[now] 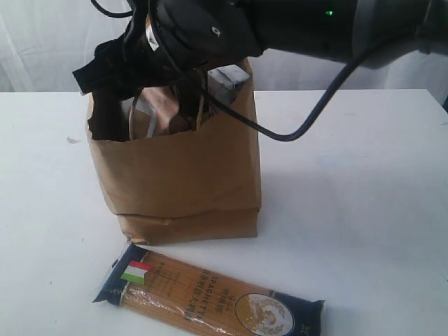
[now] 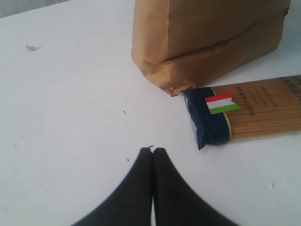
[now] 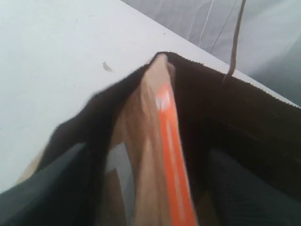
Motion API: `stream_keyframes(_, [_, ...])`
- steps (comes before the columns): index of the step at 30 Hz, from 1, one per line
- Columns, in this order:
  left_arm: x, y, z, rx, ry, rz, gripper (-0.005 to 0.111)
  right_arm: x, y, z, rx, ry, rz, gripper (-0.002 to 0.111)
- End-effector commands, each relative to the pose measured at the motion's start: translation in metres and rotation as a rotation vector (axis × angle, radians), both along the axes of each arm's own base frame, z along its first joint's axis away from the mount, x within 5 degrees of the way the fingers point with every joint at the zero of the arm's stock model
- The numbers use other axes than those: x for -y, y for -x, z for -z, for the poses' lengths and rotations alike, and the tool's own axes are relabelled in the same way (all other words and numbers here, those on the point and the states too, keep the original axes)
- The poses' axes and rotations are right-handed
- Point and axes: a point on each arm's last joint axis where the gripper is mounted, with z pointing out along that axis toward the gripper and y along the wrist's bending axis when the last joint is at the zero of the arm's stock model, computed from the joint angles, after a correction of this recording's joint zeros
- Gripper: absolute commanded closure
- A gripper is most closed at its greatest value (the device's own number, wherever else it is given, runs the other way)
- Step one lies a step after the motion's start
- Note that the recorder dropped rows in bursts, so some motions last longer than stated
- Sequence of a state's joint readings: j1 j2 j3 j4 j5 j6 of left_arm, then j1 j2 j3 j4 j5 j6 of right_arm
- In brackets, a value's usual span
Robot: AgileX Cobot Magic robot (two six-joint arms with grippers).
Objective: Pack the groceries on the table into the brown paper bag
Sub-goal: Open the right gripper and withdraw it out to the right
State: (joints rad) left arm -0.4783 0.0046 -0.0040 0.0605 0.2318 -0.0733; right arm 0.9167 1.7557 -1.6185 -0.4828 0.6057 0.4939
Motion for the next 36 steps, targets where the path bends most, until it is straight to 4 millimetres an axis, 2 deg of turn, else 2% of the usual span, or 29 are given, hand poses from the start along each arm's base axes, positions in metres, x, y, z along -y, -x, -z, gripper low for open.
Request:
stream_keyframes(1, [0.000, 0.000, 0.001, 0.001, 0.000, -0.002, 0.107, 0.002, 0.002, -0.006, 0.016, -0.007, -0.001, 0.031])
stream_keyframes(6, [0.000, 0.000, 0.001, 0.001, 0.000, -0.002, 0.107, 0.007, 0.004, -0.015, 0.051, -0.010, -0.003, 0.031])
stream_keyframes(11, [0.000, 0.000, 0.001, 0.001, 0.000, -0.002, 0.107, 0.016, 0.007, -0.039, 0.121, -0.009, 0.014, 0.031])
stream_keyframes(16, [0.000, 0.000, 0.001, 0.001, 0.000, -0.002, 0.107, 0.034, 0.018, -0.072, 0.197, -0.053, 0.022, 0.035])
stream_keyframes(22, [0.000, 0.000, 0.001, 0.001, 0.000, -0.002, 0.107, 0.060, 0.031, -0.092, 0.199, -0.030, 0.085, 0.041])
stream_keyframes(29, [0.000, 0.000, 0.001, 0.001, 0.000, -0.002, 0.107, 0.100, 0.057, -0.118, 0.148, -0.051, 0.160, 0.066])
stream_keyframes(32, [0.000, 0.000, 0.001, 0.001, 0.000, -0.002, 0.107, 0.122, 0.073, -0.118, 0.126, -0.045, 0.179, 0.077])
stream_keyframes(36, [0.000, 0.000, 0.001, 0.001, 0.000, -0.002, 0.107, 0.152, 0.097, -0.109, 0.101, -0.044, 0.179, 0.093])
